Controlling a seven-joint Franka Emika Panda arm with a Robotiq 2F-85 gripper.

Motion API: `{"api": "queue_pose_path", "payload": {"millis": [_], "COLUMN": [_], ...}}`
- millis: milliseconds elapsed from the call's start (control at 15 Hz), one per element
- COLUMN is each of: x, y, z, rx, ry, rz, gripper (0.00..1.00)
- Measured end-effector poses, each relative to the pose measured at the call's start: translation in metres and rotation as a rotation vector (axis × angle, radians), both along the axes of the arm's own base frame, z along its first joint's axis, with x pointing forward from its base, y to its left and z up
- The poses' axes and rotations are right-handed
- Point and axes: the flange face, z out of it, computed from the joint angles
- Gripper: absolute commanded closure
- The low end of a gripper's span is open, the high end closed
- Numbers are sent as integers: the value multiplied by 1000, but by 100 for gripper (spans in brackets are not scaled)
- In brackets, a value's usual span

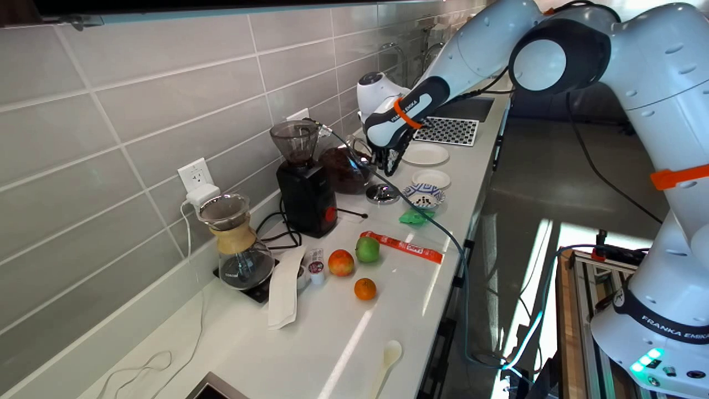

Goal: Use the silver spoon to get some coffee beans from the container and put them on the small white plate.

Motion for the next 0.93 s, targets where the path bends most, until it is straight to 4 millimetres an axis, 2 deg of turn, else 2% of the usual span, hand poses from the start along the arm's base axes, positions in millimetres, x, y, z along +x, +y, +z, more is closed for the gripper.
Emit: {"api": "queue_pose_path", "payload": {"millis": [533,933], "x": [7,17], "y": [-17,-27], "z": [1,-4], "rx": [107,94], "ry": [-10,-6], "rz": [-22,-5], "gripper": [99,99]}}
